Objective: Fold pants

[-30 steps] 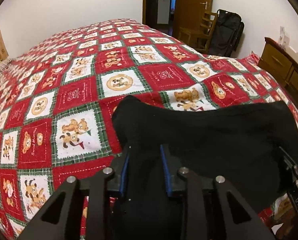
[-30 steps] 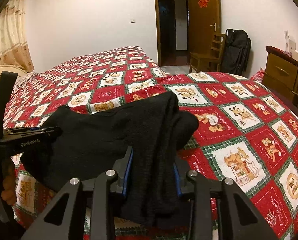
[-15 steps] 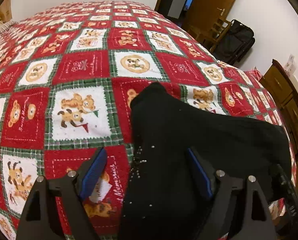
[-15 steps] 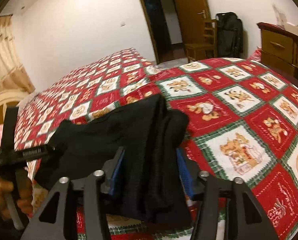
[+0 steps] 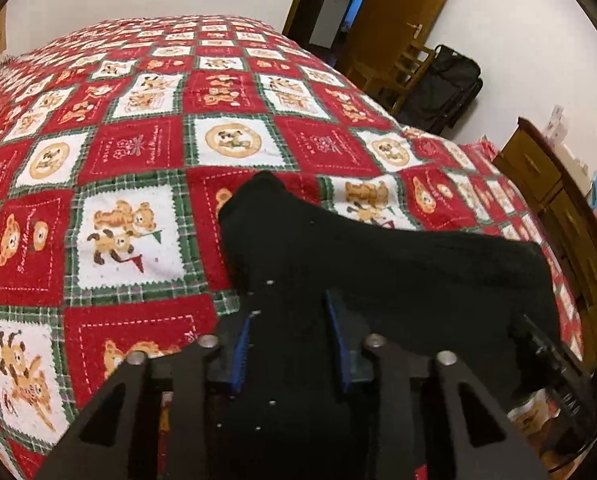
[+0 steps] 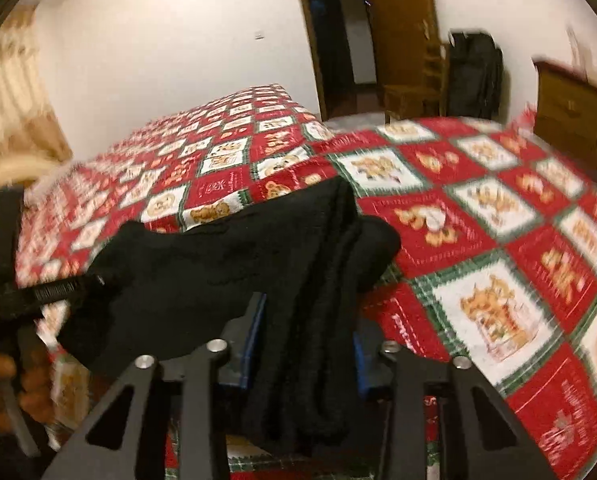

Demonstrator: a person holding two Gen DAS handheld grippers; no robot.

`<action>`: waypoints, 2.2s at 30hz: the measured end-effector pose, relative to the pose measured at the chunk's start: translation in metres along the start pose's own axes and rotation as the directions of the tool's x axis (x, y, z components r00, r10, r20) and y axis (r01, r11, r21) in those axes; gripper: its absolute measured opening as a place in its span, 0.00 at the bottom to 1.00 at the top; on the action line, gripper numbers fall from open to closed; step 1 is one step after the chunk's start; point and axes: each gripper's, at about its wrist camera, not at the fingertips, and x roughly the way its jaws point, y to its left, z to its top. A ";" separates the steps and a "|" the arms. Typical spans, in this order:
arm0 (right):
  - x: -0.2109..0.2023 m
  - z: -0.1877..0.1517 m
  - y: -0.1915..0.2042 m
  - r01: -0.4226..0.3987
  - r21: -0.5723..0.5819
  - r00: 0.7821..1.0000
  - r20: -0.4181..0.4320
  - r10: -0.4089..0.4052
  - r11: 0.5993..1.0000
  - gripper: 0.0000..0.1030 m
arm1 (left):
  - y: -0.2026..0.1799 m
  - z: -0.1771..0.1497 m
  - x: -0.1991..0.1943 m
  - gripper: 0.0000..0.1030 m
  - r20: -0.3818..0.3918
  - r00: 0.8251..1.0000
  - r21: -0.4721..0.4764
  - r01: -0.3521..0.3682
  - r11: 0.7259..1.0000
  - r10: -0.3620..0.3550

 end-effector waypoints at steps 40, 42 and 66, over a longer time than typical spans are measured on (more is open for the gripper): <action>-0.007 0.034 0.009 -0.013 0.009 0.998 0.060 0.012 1.000 0.28 | -0.033 0.035 -0.021 0.15 0.091 0.985 0.175 -0.159 0.972 0.145; -0.007 0.036 0.011 -0.015 0.007 0.998 0.062 0.015 1.000 0.28 | -0.033 0.036 -0.020 0.15 0.090 0.985 0.176 -0.161 0.971 0.147; 0.022 0.076 0.063 -0.130 -0.050 0.988 0.075 0.133 0.990 0.28 | 0.016 0.066 -0.033 0.15 0.146 0.959 0.097 -0.257 0.961 0.242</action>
